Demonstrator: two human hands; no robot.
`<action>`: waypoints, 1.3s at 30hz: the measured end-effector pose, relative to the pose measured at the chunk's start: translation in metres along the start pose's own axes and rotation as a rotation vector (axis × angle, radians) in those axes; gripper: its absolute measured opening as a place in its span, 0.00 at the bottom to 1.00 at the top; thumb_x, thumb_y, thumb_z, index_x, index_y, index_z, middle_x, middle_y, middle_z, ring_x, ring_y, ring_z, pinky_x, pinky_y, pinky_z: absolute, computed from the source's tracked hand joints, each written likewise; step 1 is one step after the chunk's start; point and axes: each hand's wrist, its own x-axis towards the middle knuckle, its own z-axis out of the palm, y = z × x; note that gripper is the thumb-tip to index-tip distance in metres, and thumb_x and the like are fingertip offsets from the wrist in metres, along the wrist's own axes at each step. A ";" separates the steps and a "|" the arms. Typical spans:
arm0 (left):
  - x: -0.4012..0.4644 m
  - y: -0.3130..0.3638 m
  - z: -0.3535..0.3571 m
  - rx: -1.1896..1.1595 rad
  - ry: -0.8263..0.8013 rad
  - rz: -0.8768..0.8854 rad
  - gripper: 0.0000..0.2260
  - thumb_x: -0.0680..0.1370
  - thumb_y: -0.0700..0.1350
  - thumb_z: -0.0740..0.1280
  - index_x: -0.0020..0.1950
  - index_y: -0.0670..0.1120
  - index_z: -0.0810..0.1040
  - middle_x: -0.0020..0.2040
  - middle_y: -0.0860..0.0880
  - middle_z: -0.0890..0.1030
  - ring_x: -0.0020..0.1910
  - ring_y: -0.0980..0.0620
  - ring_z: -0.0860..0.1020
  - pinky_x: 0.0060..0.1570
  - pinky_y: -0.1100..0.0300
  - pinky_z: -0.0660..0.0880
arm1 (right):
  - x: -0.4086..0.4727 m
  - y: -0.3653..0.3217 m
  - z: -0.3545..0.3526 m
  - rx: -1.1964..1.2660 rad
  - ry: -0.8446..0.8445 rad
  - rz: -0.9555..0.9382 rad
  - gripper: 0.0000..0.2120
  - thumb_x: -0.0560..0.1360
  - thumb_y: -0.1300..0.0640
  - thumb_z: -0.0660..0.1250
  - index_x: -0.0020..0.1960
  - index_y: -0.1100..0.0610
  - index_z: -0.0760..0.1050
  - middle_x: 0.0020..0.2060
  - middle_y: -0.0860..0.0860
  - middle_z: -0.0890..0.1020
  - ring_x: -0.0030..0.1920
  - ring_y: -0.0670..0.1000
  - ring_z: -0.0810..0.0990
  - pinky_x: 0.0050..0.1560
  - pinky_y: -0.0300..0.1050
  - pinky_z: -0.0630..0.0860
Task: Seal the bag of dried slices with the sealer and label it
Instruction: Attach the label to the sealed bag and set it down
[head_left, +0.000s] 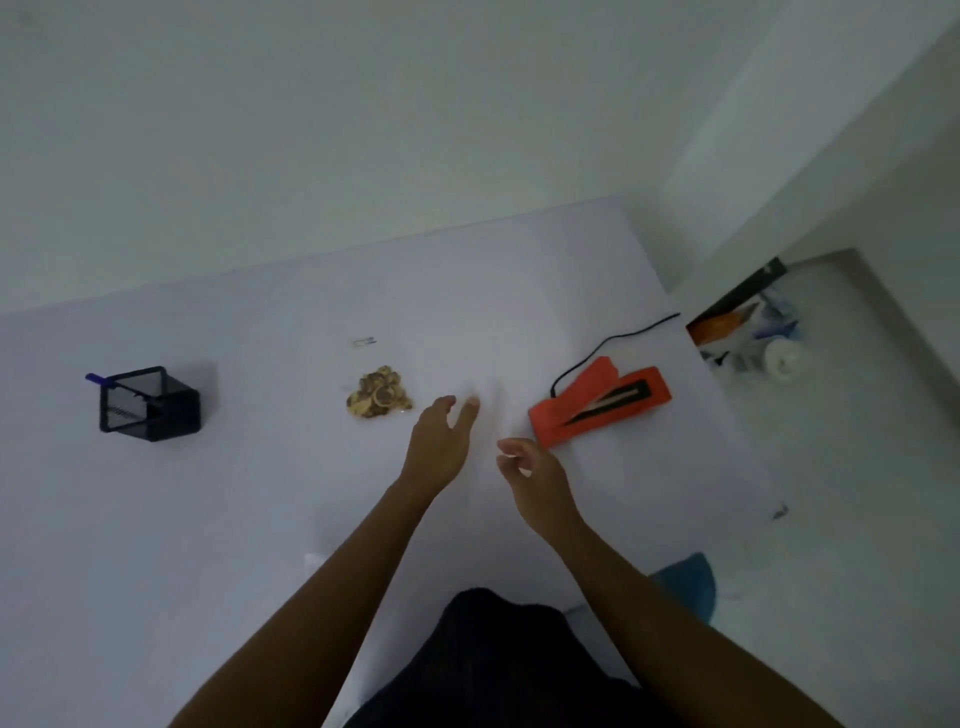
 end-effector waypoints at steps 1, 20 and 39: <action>-0.003 0.008 0.014 0.015 -0.032 0.007 0.30 0.81 0.63 0.56 0.74 0.44 0.67 0.73 0.44 0.71 0.70 0.46 0.71 0.70 0.50 0.66 | -0.007 0.010 -0.015 -0.005 0.030 0.020 0.10 0.80 0.60 0.67 0.60 0.56 0.80 0.53 0.46 0.82 0.51 0.42 0.80 0.52 0.26 0.73; 0.045 0.065 0.164 -0.182 0.024 -0.330 0.38 0.76 0.72 0.52 0.72 0.45 0.68 0.67 0.44 0.75 0.64 0.44 0.74 0.65 0.48 0.70 | 0.109 0.089 -0.173 0.000 0.164 0.265 0.40 0.76 0.74 0.58 0.82 0.53 0.46 0.80 0.55 0.57 0.78 0.57 0.61 0.76 0.55 0.65; 0.184 0.130 0.090 -0.003 0.104 -0.324 0.41 0.78 0.70 0.50 0.75 0.36 0.64 0.71 0.35 0.71 0.68 0.37 0.71 0.67 0.48 0.68 | 0.244 0.002 -0.199 -0.295 -0.133 0.071 0.36 0.76 0.72 0.59 0.81 0.54 0.54 0.73 0.58 0.71 0.70 0.60 0.73 0.68 0.50 0.73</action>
